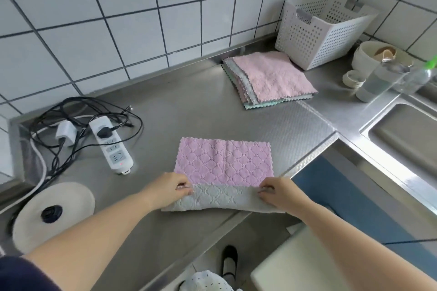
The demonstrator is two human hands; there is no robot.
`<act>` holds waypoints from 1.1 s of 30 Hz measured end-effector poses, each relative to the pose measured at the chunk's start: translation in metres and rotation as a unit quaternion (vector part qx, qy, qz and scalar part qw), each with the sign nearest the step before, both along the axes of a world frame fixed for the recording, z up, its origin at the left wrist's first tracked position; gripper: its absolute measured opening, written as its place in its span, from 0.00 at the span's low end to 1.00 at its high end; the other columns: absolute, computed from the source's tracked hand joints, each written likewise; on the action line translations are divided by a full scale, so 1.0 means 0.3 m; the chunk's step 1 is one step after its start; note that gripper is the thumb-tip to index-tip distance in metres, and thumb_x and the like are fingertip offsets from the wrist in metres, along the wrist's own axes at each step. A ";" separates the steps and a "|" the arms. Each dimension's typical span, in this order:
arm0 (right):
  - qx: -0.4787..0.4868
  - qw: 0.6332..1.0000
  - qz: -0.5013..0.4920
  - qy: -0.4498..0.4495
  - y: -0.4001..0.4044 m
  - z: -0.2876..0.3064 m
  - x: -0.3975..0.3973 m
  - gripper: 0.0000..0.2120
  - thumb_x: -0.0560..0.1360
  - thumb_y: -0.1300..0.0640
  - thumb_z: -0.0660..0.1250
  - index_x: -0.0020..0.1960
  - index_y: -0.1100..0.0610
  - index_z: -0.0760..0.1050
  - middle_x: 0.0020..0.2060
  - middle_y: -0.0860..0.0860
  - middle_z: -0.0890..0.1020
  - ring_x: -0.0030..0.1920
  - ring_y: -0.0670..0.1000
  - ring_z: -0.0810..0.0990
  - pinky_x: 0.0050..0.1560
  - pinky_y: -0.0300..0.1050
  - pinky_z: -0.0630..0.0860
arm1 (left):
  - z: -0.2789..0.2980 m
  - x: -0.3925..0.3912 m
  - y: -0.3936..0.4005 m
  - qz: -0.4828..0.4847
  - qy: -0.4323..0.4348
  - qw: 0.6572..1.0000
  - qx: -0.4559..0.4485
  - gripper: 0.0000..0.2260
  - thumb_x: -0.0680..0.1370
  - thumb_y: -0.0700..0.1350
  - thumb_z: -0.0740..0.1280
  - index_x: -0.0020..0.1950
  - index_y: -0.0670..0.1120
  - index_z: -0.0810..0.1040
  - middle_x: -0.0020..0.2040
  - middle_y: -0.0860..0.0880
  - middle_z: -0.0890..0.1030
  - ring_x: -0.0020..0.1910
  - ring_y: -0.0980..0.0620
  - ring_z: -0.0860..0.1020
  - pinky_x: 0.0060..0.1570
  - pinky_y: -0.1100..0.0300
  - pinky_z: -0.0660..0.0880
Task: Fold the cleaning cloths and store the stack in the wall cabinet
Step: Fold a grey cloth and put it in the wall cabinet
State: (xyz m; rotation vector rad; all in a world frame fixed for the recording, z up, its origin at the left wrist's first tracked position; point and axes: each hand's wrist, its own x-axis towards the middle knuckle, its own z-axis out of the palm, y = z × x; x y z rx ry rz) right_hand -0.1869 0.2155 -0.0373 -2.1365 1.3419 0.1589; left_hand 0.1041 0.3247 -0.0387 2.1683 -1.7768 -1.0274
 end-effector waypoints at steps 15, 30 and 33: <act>0.005 0.989 -0.127 -0.077 -0.067 0.006 -0.005 0.09 0.77 0.55 0.64 0.55 0.54 0.80 0.44 0.45 0.79 0.48 0.47 0.76 0.46 0.38 0.69 | -0.077 0.070 0.043 0.294 0.204 0.933 -0.036 0.11 0.74 0.44 0.71 0.44 0.36 0.76 0.39 0.45 0.78 0.39 0.52 0.74 0.38 0.59 0.67; 0.002 0.984 -0.156 -0.081 -0.328 -0.053 0.077 0.10 0.77 0.52 0.65 0.55 0.54 0.79 0.45 0.48 0.80 0.46 0.49 0.75 0.44 0.41 0.70 | -0.130 0.066 -0.182 0.406 0.170 0.894 -0.089 0.10 0.75 0.45 0.68 0.36 0.46 0.71 0.35 0.47 0.74 0.35 0.50 0.68 0.38 0.57 0.63; 0.012 0.986 -0.153 -0.070 -0.354 -0.069 0.077 0.10 0.76 0.52 0.65 0.54 0.54 0.79 0.44 0.48 0.80 0.45 0.49 0.76 0.44 0.40 0.70 | -0.138 0.069 -0.210 0.403 0.151 0.899 -0.088 0.10 0.75 0.46 0.68 0.36 0.46 0.71 0.33 0.49 0.73 0.34 0.50 0.68 0.37 0.57 0.63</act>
